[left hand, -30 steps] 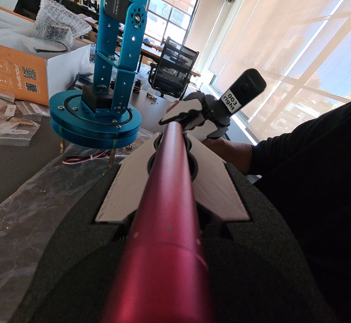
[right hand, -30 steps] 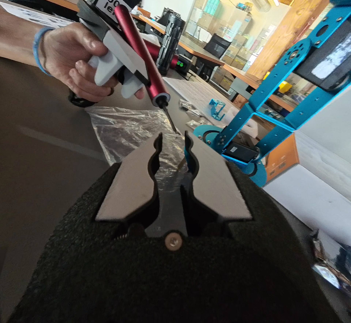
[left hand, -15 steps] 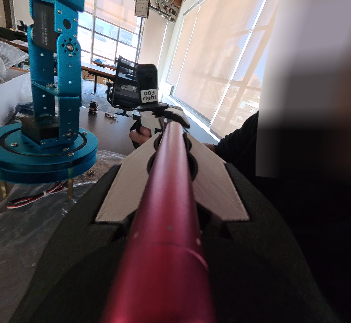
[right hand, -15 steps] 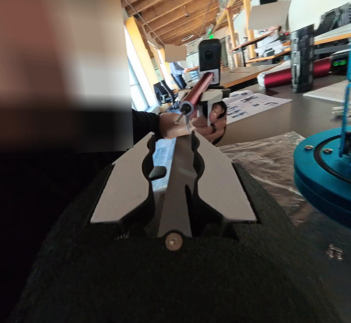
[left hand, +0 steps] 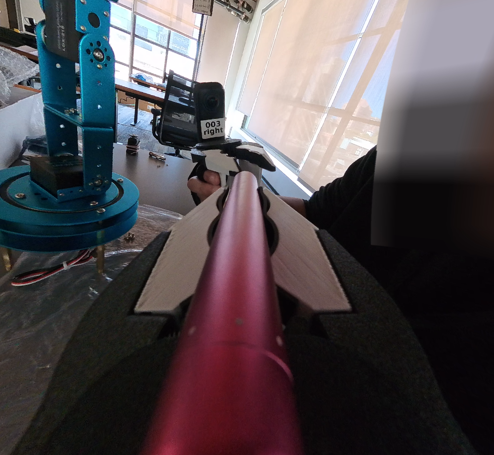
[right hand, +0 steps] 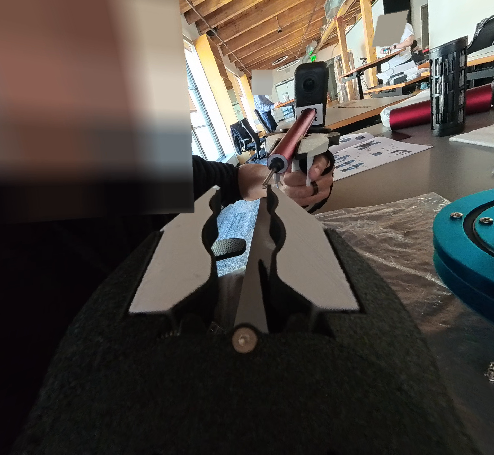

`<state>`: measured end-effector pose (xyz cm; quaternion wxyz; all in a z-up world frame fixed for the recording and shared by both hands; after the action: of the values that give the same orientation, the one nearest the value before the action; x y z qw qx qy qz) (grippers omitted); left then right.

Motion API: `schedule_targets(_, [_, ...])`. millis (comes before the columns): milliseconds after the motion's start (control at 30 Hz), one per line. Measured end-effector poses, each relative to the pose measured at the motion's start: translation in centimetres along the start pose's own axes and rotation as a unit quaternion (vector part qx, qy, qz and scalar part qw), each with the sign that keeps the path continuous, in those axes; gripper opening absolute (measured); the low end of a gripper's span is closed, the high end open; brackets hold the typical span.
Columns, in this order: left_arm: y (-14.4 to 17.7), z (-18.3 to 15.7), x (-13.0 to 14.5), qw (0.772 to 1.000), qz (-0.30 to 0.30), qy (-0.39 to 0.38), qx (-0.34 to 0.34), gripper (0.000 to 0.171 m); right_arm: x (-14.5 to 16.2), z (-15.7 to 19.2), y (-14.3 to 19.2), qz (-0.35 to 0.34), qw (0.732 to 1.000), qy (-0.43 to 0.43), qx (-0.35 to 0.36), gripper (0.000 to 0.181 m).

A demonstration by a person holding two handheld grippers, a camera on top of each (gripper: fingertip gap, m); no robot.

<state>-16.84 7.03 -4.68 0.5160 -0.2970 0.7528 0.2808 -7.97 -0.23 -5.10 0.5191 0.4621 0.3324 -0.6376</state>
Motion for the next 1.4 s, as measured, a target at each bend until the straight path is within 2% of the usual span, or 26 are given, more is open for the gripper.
schedule_targets(533, [0.1, 0.2, 0.0, 1.0, 0.0, -0.003, -0.01, 0.023, 0.0, -0.6, 0.3, -0.002, 1.0, -0.005, 0.017, 0.031])
schedule_targets(700, [0.1, 0.3, -0.2, 1.0, -0.004, -0.002, -0.012, 0.023, 0.9, -1.4, -0.4, 0.028, 0.998, -0.007, 0.048, 0.032])
schedule_targets(1000, [-0.1, 0.3, 0.1, 1.0, 0.001, -0.004, -0.011, 0.023, 0.8, -0.6, -1.2, 0.026, 1.0, -0.014, 0.01, 0.03])
schedule_targets(1200, [-0.3, 0.3, 0.3, 1.0, 0.003, 0.0, -0.011, 0.023, 1.3, -1.8, -1.7, 0.048, 0.995, 0.017, 0.083, 0.02])
schedule_targets(1400, [-0.2, 0.3, 0.2, 1.0, 0.002, 0.0, -0.012, 0.023, 0.8, -1.8, -1.0, 0.031, 0.994, 0.033, 0.099, 0.011])
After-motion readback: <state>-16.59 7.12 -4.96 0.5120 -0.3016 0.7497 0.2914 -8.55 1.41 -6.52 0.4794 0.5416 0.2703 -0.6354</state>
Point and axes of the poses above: each gripper's, where its closed fingertips meet, y back along the fingers, x out of its underside, z = x × y across the jaws, the point moved 3 cm from there along y, back along the fingers, and after that the axes turned 14 degrees about z, right-handed, at the moved point
